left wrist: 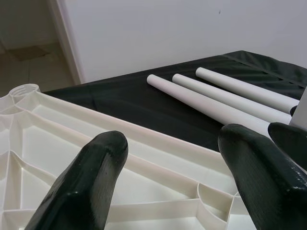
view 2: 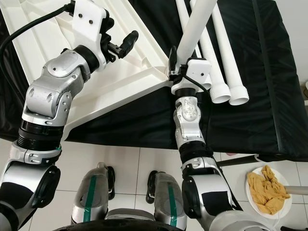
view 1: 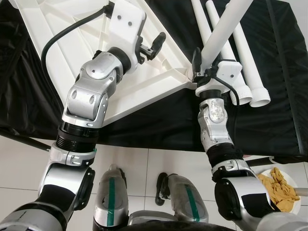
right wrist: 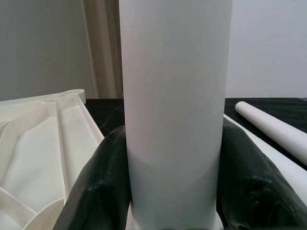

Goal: Building children table

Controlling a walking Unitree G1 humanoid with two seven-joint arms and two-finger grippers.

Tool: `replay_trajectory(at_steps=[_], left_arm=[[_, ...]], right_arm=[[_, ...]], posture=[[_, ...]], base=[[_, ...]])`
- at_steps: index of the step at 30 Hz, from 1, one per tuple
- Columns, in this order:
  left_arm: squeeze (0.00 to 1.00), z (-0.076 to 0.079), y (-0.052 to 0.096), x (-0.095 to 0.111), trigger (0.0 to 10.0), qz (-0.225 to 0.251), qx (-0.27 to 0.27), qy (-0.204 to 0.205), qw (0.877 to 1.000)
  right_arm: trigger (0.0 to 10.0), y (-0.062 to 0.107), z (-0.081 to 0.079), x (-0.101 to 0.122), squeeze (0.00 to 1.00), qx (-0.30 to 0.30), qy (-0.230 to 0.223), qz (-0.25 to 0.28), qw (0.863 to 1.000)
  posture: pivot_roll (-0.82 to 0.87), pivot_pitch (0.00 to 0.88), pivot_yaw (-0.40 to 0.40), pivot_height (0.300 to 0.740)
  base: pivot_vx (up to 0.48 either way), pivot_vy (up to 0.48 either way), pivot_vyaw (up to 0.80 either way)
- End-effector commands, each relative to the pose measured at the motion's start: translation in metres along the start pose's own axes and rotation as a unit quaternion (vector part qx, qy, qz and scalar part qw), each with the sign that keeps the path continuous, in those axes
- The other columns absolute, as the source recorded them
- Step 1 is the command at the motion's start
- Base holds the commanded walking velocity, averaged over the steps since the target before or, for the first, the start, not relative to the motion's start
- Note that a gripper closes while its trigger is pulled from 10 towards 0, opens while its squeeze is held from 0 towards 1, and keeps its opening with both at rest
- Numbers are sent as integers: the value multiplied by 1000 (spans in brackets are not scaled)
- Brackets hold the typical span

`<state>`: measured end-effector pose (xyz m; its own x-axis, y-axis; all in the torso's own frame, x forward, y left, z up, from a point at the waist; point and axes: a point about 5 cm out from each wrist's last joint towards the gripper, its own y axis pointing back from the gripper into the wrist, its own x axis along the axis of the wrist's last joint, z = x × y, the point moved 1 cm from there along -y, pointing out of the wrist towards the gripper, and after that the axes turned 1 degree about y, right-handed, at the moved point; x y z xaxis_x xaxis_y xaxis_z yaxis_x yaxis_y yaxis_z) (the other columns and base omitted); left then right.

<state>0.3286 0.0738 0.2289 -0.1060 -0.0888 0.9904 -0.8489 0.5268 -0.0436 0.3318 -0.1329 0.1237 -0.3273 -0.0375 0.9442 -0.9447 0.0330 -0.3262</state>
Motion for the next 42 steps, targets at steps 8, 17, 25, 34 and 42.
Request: replay_trajectory(at_steps=[8,17,25,34,42], left_arm=[[0,1,1,1,10000,-4,0,-7,1000],[0,1,1,1,10000,-4,2,-7,1000],[0,1,1,1,10000,-4,2,-5,1000],[0,1,0,1,10000,-2,1,-5,1000],[0,1,0,1,10000,-1,2,-5,1000]], right_arm=[[10000,40,22,-54,0,-86,16,-141,986],[10000,39,22,-54,0,-85,14,-140,986],[10000,37,29,-52,0,-92,15,-134,987],[10000,34,30,-48,753,-91,17,-122,988],[10000,33,29,-47,1000,-84,19,-116,990]], posture=[[125,83,-39,740],[124,86,-41,740],[118,86,-40,740],[117,85,-41,740],[118,85,-47,740]], base=[[0,0,0],[0,0,0],[0,0,0],[0,0,0],[0,0,0]])
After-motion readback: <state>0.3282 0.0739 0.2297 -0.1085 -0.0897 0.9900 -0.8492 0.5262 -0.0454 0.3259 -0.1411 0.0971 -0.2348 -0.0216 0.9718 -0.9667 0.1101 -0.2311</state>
